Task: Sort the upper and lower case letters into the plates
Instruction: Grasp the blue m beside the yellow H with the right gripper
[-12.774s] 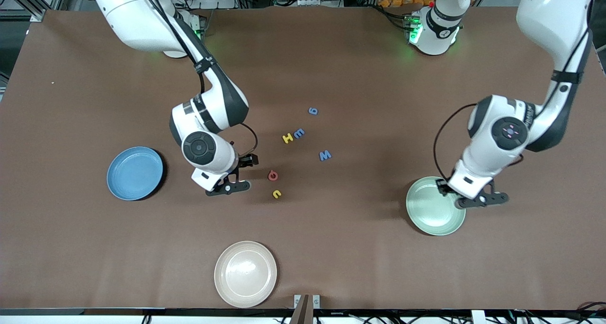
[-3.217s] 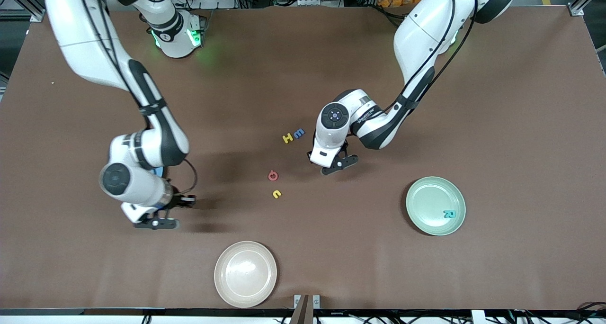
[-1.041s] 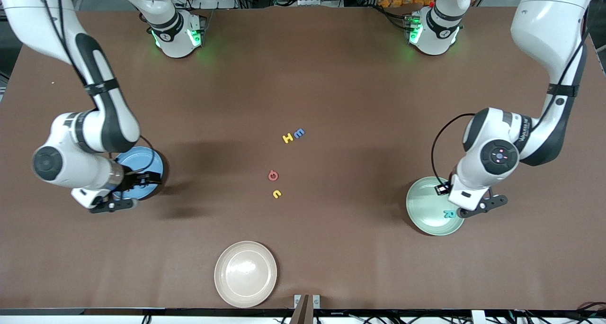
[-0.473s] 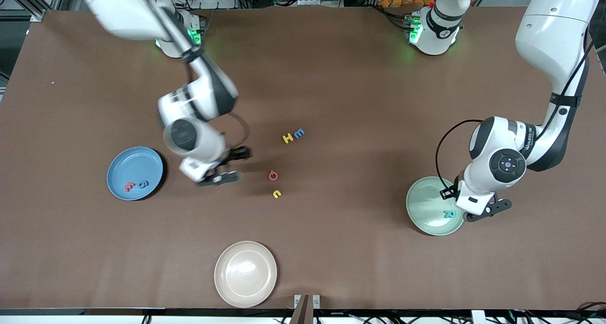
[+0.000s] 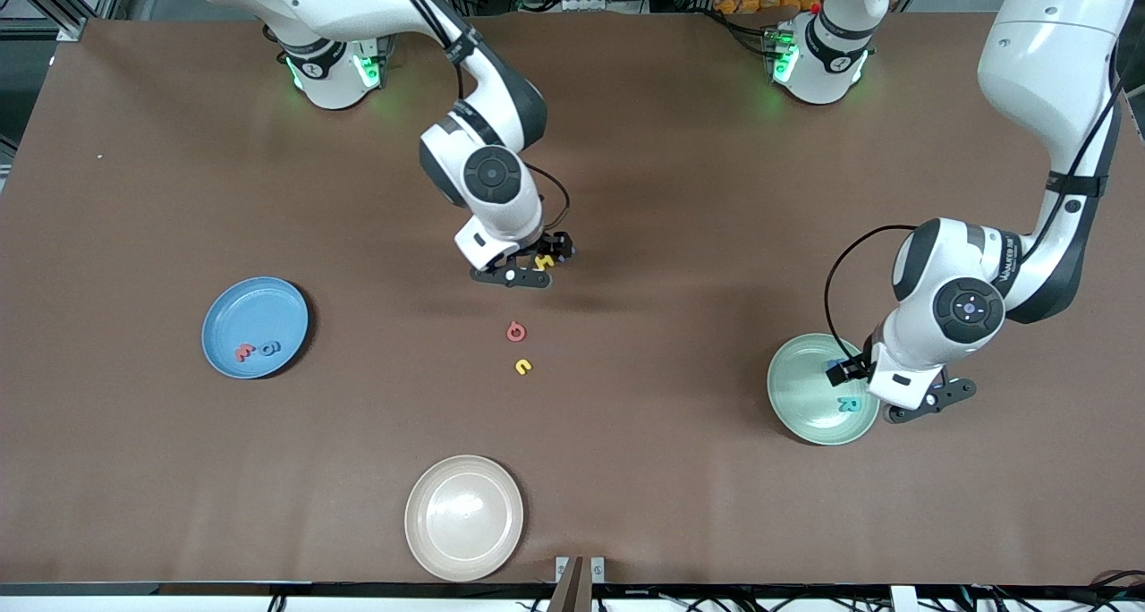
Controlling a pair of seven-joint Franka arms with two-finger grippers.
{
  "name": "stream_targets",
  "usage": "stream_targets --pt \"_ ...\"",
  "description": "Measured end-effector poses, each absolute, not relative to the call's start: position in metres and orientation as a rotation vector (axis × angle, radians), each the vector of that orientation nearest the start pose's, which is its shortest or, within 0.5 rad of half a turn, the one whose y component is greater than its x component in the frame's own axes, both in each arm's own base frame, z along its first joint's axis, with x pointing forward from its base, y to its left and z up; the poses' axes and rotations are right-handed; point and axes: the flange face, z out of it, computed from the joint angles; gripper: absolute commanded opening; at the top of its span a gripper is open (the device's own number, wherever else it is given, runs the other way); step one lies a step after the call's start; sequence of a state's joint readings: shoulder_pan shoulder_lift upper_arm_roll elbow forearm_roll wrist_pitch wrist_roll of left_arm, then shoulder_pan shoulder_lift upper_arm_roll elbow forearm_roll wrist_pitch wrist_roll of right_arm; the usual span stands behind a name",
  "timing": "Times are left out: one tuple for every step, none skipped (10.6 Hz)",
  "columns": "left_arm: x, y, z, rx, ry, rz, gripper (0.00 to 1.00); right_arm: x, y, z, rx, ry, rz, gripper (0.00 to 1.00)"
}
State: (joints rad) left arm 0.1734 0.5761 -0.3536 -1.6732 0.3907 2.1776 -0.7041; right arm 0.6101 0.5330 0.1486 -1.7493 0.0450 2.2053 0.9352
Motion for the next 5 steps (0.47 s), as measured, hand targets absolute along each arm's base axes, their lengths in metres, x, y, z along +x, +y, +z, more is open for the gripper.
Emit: stream_targets --pt "0.670 -0.086 0.294 -2.976 -0.509 -0.068 1.00 0.478 0.450 0.260 -3.088 0.471 0.213 1.00" --pt "0.669 -0.097 0.307 -2.986 -0.486 -0.083 1.00 0.475 0.455 0.254 -3.072 0.601 0.220 1.00" --pt "0.666 -0.112 0.318 -3.000 -0.456 -0.099 1.00 0.471 0.463 0.248 -3.040 0.738 0.213 1.00" --pt "0.664 -0.125 0.327 -3.013 -0.430 -0.114 1.00 0.467 0.471 0.242 -2.990 0.874 0.196 1.00" --pt "0.662 -0.134 0.334 -3.022 -0.412 -0.128 1.00 0.463 0.478 0.234 -2.945 0.983 0.184 1.00"
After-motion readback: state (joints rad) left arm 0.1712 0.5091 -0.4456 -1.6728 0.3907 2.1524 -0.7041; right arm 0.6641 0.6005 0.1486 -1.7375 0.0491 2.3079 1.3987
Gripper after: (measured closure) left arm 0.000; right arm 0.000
